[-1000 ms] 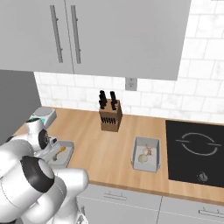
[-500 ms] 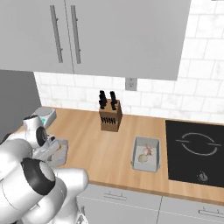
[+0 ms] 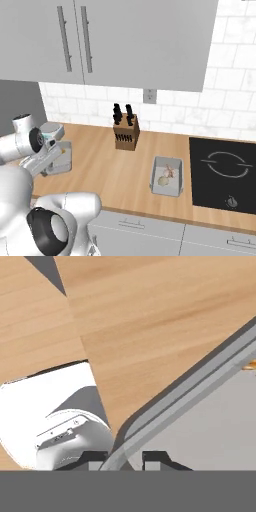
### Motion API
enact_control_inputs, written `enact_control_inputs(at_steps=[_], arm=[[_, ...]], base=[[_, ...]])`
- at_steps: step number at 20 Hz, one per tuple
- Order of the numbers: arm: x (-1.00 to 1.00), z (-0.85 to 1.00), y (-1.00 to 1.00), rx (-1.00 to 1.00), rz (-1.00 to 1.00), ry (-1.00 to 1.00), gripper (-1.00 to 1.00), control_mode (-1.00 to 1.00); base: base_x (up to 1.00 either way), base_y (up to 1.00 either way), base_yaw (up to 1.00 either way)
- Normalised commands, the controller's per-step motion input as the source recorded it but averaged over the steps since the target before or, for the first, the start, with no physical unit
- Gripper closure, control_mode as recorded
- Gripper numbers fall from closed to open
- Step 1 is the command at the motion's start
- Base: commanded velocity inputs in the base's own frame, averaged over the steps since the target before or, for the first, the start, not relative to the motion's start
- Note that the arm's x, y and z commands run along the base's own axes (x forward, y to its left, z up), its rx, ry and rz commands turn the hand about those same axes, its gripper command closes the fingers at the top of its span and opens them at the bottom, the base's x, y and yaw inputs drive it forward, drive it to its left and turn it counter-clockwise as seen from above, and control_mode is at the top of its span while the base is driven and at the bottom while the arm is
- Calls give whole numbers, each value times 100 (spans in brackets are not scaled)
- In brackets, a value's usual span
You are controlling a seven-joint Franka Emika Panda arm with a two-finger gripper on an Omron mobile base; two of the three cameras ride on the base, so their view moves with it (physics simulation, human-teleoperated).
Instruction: Take the meat container that has the shrimp and place it on the second highest rack of the freezer. Then take the vegetable container that has the garlics and place it on the highest rack of the freezer.
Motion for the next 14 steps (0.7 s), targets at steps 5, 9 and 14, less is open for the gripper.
enact_control_inputs(at_steps=[5, 9, 14], arm=[[-25, 100, -13, 0, 0, -5, 100, -100], [-30, 100, -30, 7, -13, -12, 100, -100], [-49, 75, -11, 11, -28, -9, 100, -100]], base=[[0, 0, 0], [0, 0, 0], [0, 0, 0]])
